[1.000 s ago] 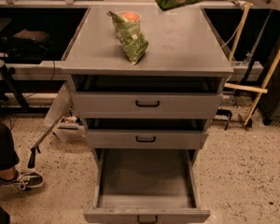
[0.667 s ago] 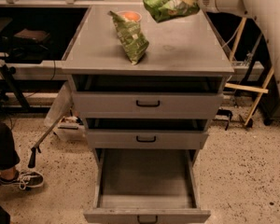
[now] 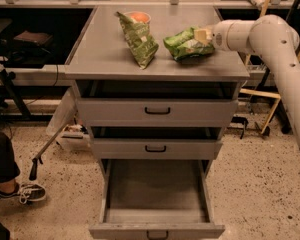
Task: Pick green rice chip bag from bottom drawer and place on counter
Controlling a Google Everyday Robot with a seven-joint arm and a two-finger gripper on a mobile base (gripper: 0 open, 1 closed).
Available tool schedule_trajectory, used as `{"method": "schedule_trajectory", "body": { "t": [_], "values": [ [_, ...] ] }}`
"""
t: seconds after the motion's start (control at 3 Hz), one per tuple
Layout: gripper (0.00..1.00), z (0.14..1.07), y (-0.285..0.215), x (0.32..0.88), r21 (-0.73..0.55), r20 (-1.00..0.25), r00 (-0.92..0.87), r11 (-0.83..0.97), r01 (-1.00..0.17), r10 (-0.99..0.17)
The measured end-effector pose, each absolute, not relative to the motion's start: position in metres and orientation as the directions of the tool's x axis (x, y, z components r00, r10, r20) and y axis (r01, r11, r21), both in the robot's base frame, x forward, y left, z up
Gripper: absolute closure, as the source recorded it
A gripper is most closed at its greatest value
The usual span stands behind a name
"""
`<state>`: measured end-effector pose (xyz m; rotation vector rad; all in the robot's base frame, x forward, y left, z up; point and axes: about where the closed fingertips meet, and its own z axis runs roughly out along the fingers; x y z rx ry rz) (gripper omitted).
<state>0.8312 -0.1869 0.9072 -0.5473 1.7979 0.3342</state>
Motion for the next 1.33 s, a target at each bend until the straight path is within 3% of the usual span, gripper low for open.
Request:
{"method": "schedule_trajectory", "body": {
  "t": [0.33,1.33],
  "values": [
    [0.81,0.9033,-0.1876,0.8311,-0.048,-0.954,-0.227,0.850,-0.525,-0.194],
    [0.12,0.9032,-0.1875,0.8312,-0.048,-0.954,-0.227,0.850,-0.525,-0.194]
  ]
}}
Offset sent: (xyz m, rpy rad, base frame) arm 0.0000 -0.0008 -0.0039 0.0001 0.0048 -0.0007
